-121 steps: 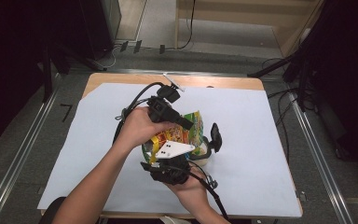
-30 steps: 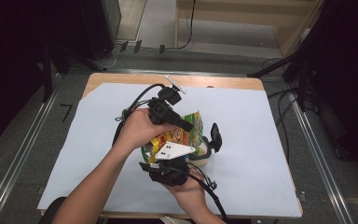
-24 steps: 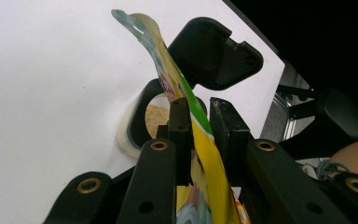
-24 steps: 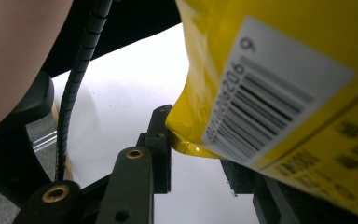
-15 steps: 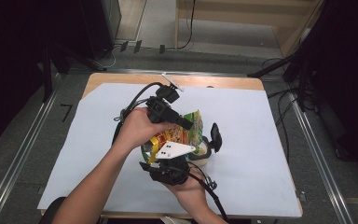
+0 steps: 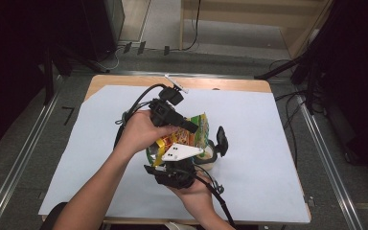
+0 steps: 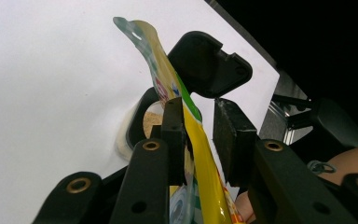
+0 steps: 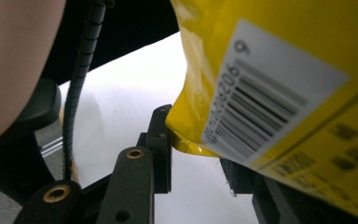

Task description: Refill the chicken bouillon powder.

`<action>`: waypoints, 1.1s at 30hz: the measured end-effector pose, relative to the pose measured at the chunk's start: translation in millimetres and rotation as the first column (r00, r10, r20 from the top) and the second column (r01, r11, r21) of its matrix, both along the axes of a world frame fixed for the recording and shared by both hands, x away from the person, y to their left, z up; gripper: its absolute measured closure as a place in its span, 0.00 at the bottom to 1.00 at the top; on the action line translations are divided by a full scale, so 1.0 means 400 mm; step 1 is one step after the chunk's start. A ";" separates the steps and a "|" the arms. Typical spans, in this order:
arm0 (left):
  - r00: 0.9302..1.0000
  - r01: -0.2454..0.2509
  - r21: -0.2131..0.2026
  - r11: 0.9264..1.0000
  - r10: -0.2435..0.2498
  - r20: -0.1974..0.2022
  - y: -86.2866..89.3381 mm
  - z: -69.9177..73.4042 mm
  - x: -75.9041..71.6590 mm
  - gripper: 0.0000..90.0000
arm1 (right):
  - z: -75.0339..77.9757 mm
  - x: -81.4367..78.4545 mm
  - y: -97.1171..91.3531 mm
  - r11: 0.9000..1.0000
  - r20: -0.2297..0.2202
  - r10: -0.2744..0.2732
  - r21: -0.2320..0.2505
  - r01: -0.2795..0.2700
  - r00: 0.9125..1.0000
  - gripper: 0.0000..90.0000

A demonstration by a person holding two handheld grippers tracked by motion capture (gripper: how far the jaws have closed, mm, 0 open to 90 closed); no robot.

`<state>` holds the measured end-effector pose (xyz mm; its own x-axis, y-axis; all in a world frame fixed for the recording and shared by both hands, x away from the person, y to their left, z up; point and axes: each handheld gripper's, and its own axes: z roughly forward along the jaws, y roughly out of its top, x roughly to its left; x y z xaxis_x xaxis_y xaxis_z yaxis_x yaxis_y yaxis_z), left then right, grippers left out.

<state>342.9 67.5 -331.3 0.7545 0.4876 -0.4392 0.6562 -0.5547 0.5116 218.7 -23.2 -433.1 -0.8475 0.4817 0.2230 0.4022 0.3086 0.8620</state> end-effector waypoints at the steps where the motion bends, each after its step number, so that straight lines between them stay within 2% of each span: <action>1: 1.000 0.000 0.000 1.000 0.000 0.000 0.000 0.000 0.000 0.85 | 0.000 0.000 0.000 1.000 0.000 0.000 0.000 0.000 1.000 0.77; 9: 1.000 0.008 0.010 1.000 -0.008 0.007 0.001 -0.003 0.002 0.88 | 0.001 -0.001 0.002 1.000 0.015 0.004 -0.011 -0.004 1.000 0.77; 11: 1.000 0.009 0.008 1.000 -0.009 0.005 0.000 -0.004 0.001 0.89 | -0.001 0.000 0.002 1.000 0.020 0.002 -0.022 -0.002 1.000 0.77; 15: 1.000 0.013 0.020 1.000 -0.013 0.024 -0.004 -0.005 -0.003 0.90 | -0.009 0.005 0.002 0.999 0.033 -0.006 -0.047 0.007 0.999 0.77; 33: 1.000 0.010 0.021 1.000 -0.011 0.023 0.000 -0.001 -0.002 0.90 | 0.001 0.002 0.004 0.999 0.024 0.009 -0.035 -0.008 1.000 0.77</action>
<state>342.1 67.4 -331.8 0.7694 0.4885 -0.4117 0.6386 -0.5722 0.5146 219.4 -21.7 -432.5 -0.8568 0.4812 0.1853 0.3781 0.3419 0.8603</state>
